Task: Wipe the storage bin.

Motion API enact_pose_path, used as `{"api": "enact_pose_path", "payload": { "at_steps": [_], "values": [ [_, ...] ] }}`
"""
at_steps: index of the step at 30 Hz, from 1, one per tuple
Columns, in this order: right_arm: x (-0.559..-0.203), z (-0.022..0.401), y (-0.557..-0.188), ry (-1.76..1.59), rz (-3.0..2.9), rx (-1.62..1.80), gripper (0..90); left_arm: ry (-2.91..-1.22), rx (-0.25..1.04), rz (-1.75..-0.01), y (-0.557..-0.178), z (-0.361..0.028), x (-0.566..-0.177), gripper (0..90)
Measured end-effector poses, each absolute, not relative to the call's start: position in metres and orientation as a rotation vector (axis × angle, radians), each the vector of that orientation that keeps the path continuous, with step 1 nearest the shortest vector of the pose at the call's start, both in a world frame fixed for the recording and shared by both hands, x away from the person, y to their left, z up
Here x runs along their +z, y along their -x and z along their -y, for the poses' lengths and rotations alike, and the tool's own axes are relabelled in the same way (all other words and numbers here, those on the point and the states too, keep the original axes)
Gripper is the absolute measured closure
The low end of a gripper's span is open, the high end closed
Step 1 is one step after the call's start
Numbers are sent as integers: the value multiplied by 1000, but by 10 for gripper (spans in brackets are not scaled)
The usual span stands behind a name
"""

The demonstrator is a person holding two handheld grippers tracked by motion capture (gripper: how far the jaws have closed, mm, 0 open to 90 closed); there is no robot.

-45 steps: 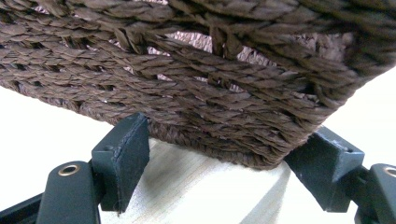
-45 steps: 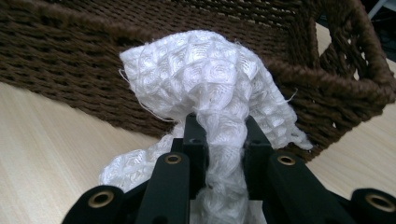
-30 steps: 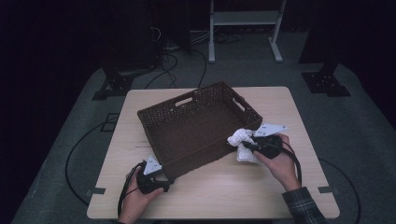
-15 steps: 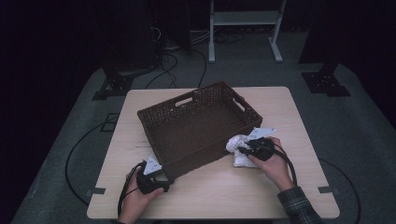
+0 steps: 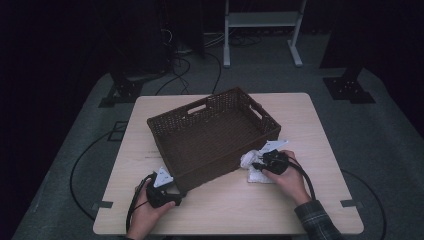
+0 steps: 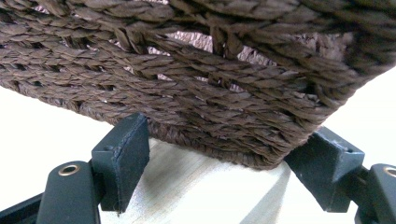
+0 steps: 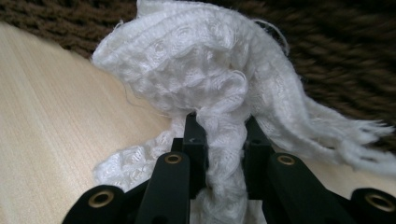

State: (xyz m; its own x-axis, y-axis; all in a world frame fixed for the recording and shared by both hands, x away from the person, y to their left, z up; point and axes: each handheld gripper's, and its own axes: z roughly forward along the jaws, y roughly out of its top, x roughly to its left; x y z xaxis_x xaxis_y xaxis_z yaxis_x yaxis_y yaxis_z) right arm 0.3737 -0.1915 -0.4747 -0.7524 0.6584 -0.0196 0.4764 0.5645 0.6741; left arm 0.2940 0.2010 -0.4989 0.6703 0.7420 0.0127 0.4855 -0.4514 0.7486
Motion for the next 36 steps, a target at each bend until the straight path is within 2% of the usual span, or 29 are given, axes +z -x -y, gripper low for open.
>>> {"api": "enact_pose_path", "payload": {
  "at_steps": [9, 36],
  "values": [
    [-470, 192, -370, -919, -2524, 969, 762, -2138, 441, -942, -294, -201, -499, 233],
    [-417, 195, -347, -828, -2373, 1190, 759, -2133, 439, -942, -294, -201, -499, 233]
  ]
}}
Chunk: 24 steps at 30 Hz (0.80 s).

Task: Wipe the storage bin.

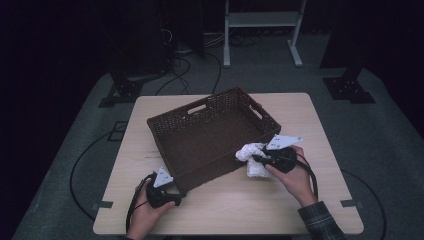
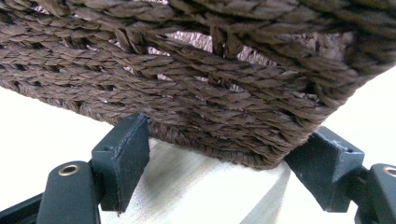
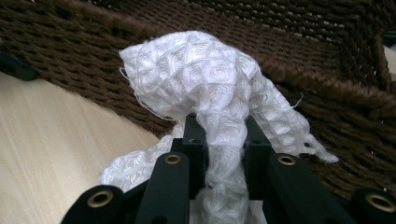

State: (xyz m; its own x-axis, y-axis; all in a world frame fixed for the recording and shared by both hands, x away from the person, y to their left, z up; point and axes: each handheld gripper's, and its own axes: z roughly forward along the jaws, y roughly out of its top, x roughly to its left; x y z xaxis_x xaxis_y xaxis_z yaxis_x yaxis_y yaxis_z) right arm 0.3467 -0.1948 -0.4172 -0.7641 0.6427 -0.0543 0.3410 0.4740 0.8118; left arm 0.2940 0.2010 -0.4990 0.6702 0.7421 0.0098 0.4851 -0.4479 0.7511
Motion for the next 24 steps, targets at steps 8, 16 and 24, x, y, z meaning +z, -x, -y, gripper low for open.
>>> {"api": "enact_pose_path", "payload": {
  "at_steps": [8, 16, 24],
  "values": [
    [-409, 189, -342, -791, -2365, 1220, 758, -2135, 439, -941, -294, -201, -499, 233],
    [-419, 185, -346, -797, -2394, 1195, 759, -2135, 438, -940, -294, -201, -499, 234],
    [-432, 178, -351, -803, -2440, 1162, 760, -2139, 438, -938, -294, -201, -499, 234]
  ]
}}
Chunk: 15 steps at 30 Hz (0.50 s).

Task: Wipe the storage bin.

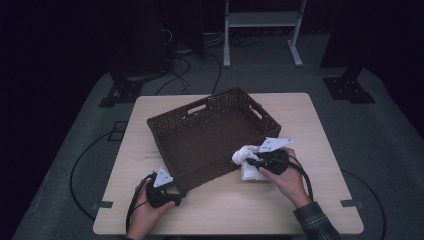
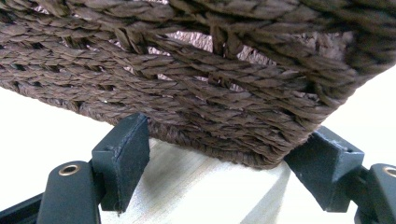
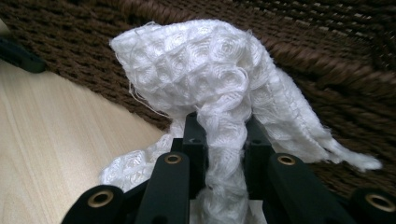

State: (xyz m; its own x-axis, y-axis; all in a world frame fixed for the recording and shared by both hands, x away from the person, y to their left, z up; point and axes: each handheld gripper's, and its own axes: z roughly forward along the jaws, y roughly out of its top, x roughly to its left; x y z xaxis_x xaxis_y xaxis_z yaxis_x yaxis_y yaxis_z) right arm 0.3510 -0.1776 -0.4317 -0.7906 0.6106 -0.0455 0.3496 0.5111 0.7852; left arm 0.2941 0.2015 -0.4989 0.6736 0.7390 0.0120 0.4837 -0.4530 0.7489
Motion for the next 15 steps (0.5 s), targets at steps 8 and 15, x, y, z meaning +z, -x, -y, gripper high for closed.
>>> {"api": "enact_pose_path", "payload": {
  "at_steps": [8, 15],
  "values": [
    [-445, 170, -355, -803, -2490, 1122, 760, -2136, 437, -940, -294, -201, -499, 234],
    [-454, 166, -357, -809, -2528, 1094, 760, -2139, 438, -937, -294, -201, -499, 234]
  ]
}}
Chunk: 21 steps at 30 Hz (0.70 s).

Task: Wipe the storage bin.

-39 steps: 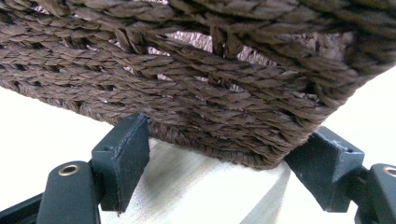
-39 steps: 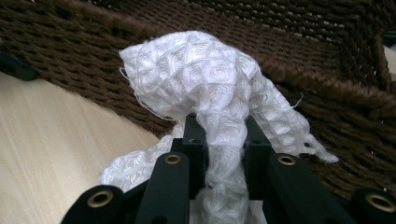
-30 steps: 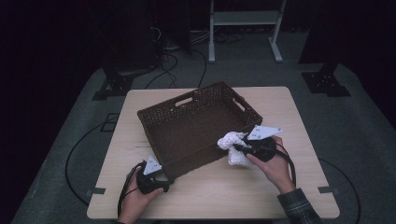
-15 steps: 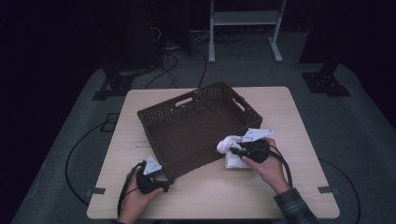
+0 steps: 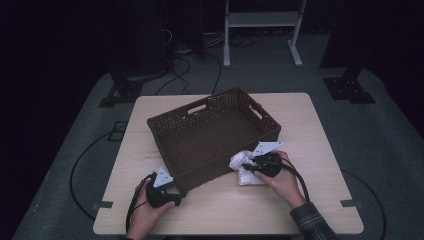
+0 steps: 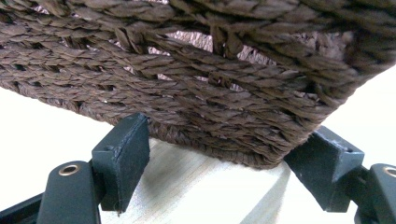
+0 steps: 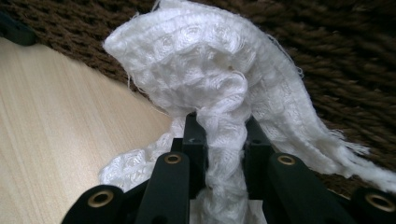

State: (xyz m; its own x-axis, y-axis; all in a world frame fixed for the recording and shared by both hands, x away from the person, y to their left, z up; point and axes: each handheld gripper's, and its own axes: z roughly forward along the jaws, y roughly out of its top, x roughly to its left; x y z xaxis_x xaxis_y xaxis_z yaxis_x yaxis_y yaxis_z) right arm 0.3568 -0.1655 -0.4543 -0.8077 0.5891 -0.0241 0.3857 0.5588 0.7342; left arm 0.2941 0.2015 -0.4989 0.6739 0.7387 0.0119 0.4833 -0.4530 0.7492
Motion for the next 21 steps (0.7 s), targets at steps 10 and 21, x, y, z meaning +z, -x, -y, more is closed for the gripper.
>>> {"api": "enact_pose_path", "payload": {
  "at_steps": [10, 21],
  "values": [
    [-470, 156, -359, -803, -2588, 1043, 760, -2140, 438, -937, -294, -202, -499, 234],
    [-467, 150, -353, -761, -2586, 1022, 760, -2140, 437, -936, -294, -202, -499, 234]
  ]
}}
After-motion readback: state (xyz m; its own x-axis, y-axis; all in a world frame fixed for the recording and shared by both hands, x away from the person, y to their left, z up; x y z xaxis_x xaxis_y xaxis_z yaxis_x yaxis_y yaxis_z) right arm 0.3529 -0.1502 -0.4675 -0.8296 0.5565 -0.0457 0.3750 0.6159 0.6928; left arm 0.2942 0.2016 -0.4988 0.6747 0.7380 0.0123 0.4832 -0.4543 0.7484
